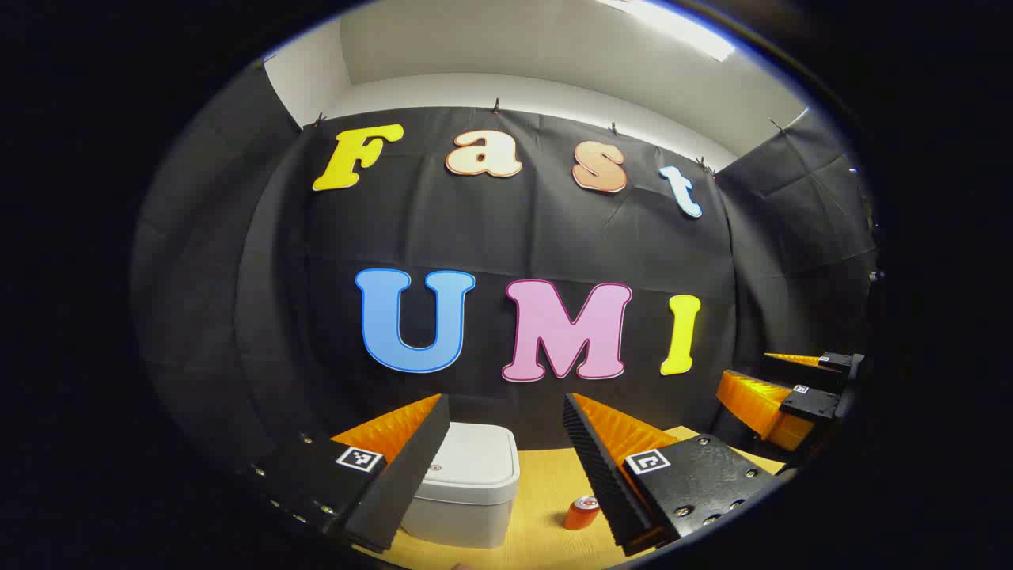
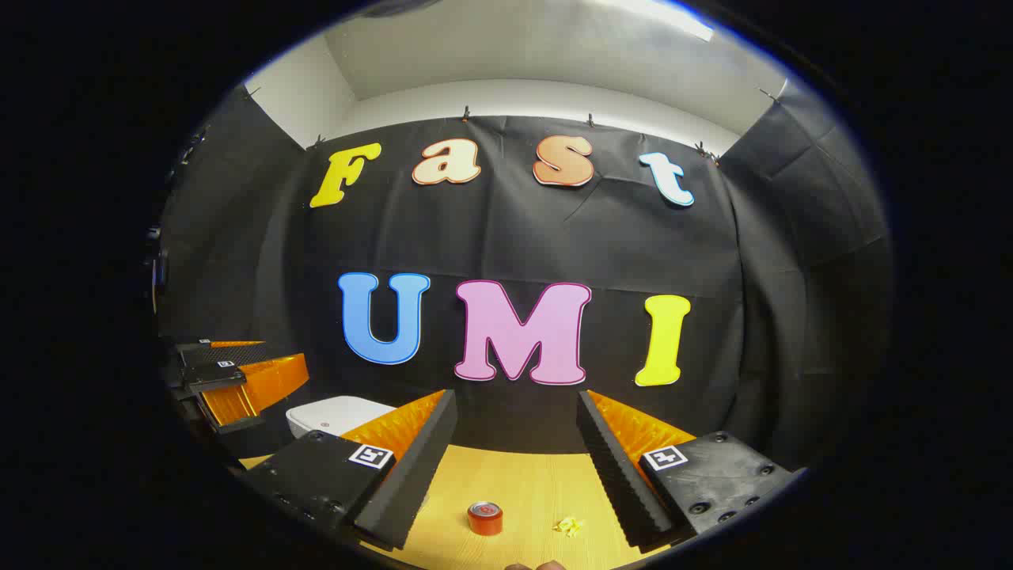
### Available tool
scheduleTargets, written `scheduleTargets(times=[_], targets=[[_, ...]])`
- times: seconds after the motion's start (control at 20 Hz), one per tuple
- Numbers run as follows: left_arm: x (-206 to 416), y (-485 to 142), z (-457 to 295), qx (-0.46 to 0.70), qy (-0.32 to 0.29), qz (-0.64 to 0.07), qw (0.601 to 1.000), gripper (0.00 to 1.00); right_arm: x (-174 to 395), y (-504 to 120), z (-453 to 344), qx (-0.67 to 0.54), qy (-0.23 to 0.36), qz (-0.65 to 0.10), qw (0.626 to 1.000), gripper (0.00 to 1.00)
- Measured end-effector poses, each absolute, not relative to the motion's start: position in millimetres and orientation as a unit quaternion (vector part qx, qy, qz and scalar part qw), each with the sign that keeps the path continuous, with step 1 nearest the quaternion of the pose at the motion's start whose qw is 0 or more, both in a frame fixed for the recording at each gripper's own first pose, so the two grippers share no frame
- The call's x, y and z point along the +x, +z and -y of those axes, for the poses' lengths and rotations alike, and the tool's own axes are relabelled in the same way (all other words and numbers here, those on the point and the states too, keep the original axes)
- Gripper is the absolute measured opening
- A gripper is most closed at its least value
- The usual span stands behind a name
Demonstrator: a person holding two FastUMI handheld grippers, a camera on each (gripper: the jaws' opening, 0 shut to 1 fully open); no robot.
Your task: Press the lid of the desktop garbage bin to open it, pick up the crumpled paper on the desktop and throw it into the bin, then pick up the pop can on the desktop and drop it into the bin, and finally close the garbage bin lid.
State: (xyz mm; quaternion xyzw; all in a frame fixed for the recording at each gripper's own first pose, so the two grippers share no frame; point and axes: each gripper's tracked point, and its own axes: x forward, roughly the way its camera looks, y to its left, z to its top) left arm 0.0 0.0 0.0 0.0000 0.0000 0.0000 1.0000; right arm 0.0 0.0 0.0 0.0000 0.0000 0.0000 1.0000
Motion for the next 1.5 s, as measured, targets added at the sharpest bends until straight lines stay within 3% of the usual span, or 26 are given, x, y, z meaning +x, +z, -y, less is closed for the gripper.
scheduleTargets(times=[0.05, 1.5], targets=[[-0.7, -1.4, 1.8, 0.0, -0.002, -0.002, 1.0, 0.96, -2.0, 0.3, 1.1, 0.0, -0.001, 0.0, 1.0, 0.98], [4.7, -13.4, 17.6, 0.008, -0.008, -0.026, 1.0, 0.96, -5.6, -8.6, 7.2, -0.017, 0.011, -0.011, 1.0, 0.98]])
